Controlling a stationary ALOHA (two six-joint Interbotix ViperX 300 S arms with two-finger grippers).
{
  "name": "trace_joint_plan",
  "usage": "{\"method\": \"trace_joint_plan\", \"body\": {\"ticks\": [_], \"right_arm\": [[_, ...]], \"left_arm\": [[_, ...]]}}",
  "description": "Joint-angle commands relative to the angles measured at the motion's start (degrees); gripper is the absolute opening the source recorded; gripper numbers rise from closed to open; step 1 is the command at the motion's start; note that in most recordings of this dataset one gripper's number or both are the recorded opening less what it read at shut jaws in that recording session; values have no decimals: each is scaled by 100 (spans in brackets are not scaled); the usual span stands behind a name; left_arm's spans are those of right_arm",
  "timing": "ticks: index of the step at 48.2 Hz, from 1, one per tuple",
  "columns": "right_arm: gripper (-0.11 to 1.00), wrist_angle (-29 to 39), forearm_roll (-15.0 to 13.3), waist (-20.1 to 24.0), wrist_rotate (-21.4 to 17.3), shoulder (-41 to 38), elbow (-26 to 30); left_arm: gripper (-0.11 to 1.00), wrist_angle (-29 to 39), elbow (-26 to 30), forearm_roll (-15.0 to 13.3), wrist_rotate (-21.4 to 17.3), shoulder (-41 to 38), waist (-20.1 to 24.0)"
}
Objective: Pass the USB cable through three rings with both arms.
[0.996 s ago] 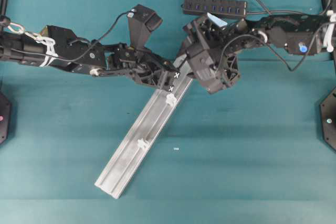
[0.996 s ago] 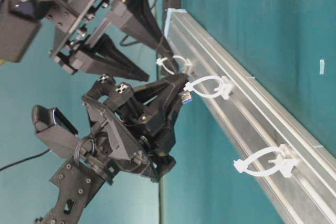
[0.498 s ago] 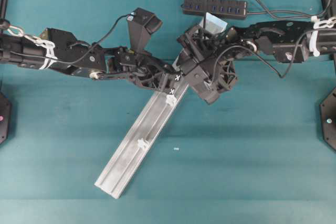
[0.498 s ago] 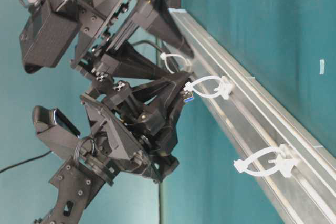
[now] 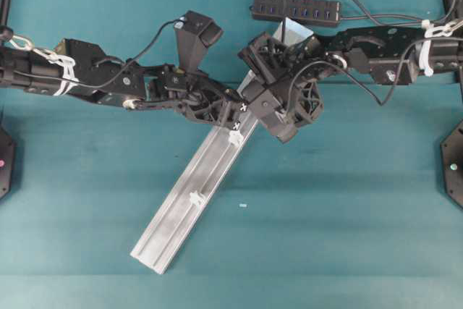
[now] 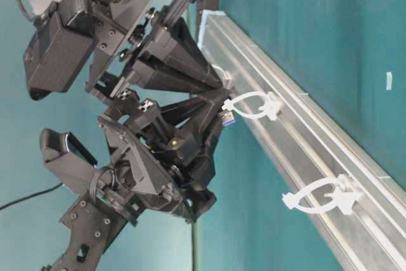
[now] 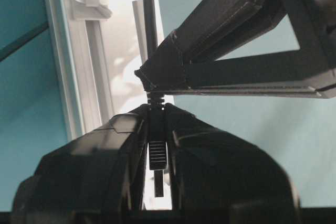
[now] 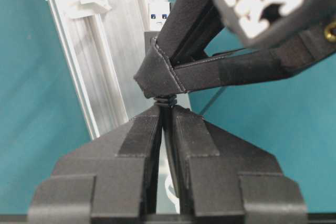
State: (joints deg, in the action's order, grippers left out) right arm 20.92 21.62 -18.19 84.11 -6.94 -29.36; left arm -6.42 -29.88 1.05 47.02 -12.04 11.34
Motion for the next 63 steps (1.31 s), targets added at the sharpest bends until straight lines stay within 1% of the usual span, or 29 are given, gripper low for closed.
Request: {"method": "trace_joint_plan", "body": {"ticks": [1, 6, 13, 16, 19, 22, 28, 30, 32, 37, 46, 51, 57, 61, 63], "right_arm": [[9, -26, 9, 18, -79, -26, 123], [9, -26, -70, 9, -79, -44, 158], [9, 26, -316, 18, -79, -132, 193], [9, 114, -387, 9, -79, -149, 220], [9, 158, -404, 18, -79, -158, 220], [9, 149, -413, 18, -79, -167, 220], [9, 158, -413, -9, -79, -202, 220], [9, 158, -413, -18, -79, -211, 220], [9, 158, -413, -18, -79, -220, 220], [9, 158, -413, -9, -79, -220, 220], [9, 193, -413, 9, -79, -220, 229], [9, 299, -413, 18, -70, -193, 229], [9, 439, -413, 26, -70, -114, 220], [9, 475, -413, 18, -70, -44, 211], [9, 483, -413, 18, -70, -18, 202]], "left_arm": [[9, -88, 44, 18, -35, 334, -44], [9, -211, 18, 26, -114, 360, -53], [9, -334, -158, 26, -334, 457, -53], [14, -343, -237, 26, -387, 501, -53], [24, -352, -299, 26, -404, 562, -53], [40, -360, -369, 26, -439, 659, -62], [76, -369, -606, 26, -431, 1046, -79], [86, -369, -694, 26, -448, 1178, -88], [92, -369, -773, 26, -466, 1318, -79], [91, -369, -1028, 26, -545, 1740, -88], [90, -308, -1485, 26, -879, 2575, -141], [90, -88, -1714, 26, -1310, 2997, -281], [90, 299, -1872, 26, -1995, 3270, -492], [90, 475, -1907, 26, -2276, 3366, -589], [90, 536, -1916, 26, -2355, 3393, -606]]}}
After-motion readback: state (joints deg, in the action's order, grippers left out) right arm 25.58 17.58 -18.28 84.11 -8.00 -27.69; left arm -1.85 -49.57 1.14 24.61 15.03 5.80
